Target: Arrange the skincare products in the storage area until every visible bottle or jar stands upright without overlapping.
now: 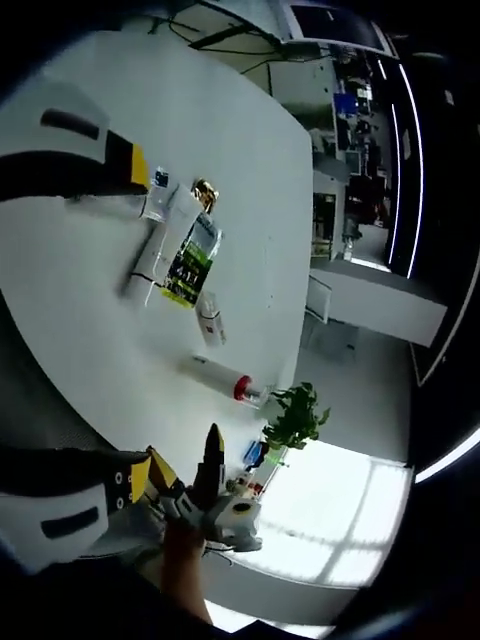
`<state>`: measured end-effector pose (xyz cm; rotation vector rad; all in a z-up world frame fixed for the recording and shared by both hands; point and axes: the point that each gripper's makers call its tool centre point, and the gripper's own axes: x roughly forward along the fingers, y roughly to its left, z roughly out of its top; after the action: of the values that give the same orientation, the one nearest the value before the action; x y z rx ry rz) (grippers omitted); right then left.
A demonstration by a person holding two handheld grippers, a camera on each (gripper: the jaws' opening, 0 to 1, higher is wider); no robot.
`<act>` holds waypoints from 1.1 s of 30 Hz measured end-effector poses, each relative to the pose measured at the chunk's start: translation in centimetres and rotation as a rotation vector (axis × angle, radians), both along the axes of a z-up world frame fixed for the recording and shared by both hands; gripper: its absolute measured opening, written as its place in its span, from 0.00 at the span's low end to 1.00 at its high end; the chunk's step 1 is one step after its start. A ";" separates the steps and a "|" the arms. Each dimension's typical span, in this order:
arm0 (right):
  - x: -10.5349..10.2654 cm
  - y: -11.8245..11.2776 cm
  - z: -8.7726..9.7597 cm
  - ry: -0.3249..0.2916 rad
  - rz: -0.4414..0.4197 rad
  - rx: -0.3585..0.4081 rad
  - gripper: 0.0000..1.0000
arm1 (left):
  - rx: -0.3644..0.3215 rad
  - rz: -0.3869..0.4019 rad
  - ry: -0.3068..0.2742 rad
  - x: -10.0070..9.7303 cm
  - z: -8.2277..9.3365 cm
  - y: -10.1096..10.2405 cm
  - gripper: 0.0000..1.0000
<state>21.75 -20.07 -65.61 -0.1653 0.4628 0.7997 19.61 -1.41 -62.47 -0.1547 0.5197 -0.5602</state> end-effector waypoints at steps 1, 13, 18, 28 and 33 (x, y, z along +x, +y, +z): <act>0.1 0.0 0.0 0.002 0.009 0.000 0.93 | -0.006 0.001 0.001 0.0 0.1 -0.2 0.99; 0.9 0.3 -1.4 0.058 0.101 0.006 0.90 | 0.020 0.075 0.048 0.0 -0.6 -0.9 0.99; 0.5 1.4 -1.8 0.078 0.162 0.008 0.85 | 0.039 0.106 0.058 -0.6 -0.8 -0.9 0.99; 1.2 3.2 -1.5 0.102 0.248 -0.006 0.81 | 0.065 0.144 0.069 -0.9 -1.1 -0.8 0.93; 1.8 4.7 -1.8 0.122 0.258 -0.026 0.75 | 0.125 0.150 0.088 -0.8 -2.0 0.1 0.96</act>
<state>23.55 -15.38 -67.46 -0.2038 0.5744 1.0605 18.77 -1.34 -64.48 -0.0989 0.6216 -0.3743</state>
